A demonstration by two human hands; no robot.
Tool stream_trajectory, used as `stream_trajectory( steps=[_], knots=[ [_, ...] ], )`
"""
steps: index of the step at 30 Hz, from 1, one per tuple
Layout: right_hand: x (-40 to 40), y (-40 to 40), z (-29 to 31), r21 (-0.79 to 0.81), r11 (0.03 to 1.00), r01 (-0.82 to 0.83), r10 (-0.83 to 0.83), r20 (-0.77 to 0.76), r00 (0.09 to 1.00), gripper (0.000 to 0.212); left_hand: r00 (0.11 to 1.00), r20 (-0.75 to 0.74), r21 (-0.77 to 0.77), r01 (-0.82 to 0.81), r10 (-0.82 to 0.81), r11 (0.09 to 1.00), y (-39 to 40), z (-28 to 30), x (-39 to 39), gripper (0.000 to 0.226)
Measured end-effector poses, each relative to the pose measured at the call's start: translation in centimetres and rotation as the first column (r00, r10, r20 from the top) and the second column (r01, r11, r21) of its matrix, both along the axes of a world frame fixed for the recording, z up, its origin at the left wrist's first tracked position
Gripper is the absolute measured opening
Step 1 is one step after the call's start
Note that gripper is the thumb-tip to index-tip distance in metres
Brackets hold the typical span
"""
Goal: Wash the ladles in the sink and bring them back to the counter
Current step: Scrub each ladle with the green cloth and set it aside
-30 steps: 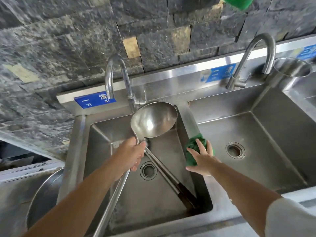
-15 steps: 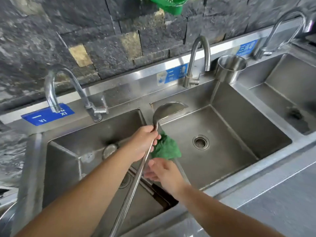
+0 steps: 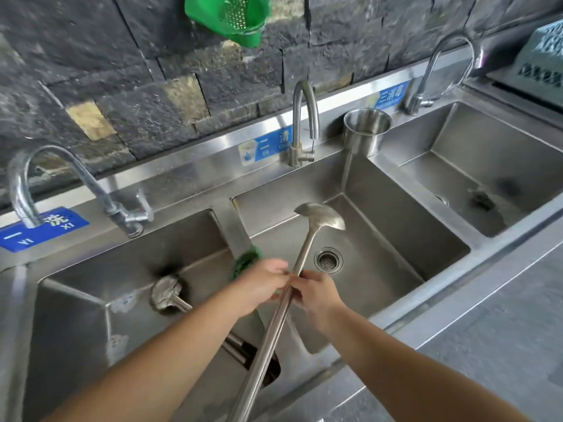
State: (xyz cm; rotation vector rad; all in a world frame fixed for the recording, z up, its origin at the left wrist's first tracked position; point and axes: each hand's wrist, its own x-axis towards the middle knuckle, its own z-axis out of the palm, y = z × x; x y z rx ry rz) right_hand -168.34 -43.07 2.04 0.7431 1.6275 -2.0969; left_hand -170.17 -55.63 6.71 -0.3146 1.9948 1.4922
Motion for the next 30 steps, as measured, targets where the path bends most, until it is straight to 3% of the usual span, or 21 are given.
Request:
stream_trajectory(
  steps=[5, 13, 19, 22, 25, 30],
  knots=[
    [-2.6, 3.3, -3.1, 0.068, 0.997, 0.045, -0.051, 0.079, 0.996, 0.016, 0.980, 0.158, 0.030, 0.120, -0.124, 0.992, 0.3, -0.4, 6.6, 0.007],
    [-5.0, 5.8, -8.4, 0.176, 0.982, 0.064, -0.102, 0.214, 0.972, 0.021, 0.972, 0.223, -0.058, 0.093, -0.078, 0.994, 1.9, -3.7, 7.6, 0.018],
    [-4.5, 5.7, -11.6, 0.329, 0.935, -0.133, 0.043, 0.266, 0.963, 0.026, 0.950, 0.311, 0.008, -0.029, 0.025, 1.000, 4.7, -6.4, 6.7, 0.022],
    [-4.3, 5.7, -12.9, 0.374, 0.915, -0.153, 0.045, 0.281, 0.959, 0.024, 0.945, 0.324, 0.003, -0.041, 0.038, 0.999, 5.2, -7.1, 6.9, 0.022],
    [-4.6, 5.8, -14.1, 0.418, 0.888, -0.192, 0.069, 0.293, 0.954, 0.020, 0.948, 0.319, -0.044, 0.025, -0.009, 0.999, 5.3, -7.6, 6.9, 0.017],
    [-5.7, 6.6, -17.1, 0.507, 0.806, -0.304, 0.154, 0.315, 0.937, 0.015, 0.913, 0.341, -0.118, 0.276, -0.222, 0.954, 4.8, -7.5, 7.1, 0.014]
  ],
)
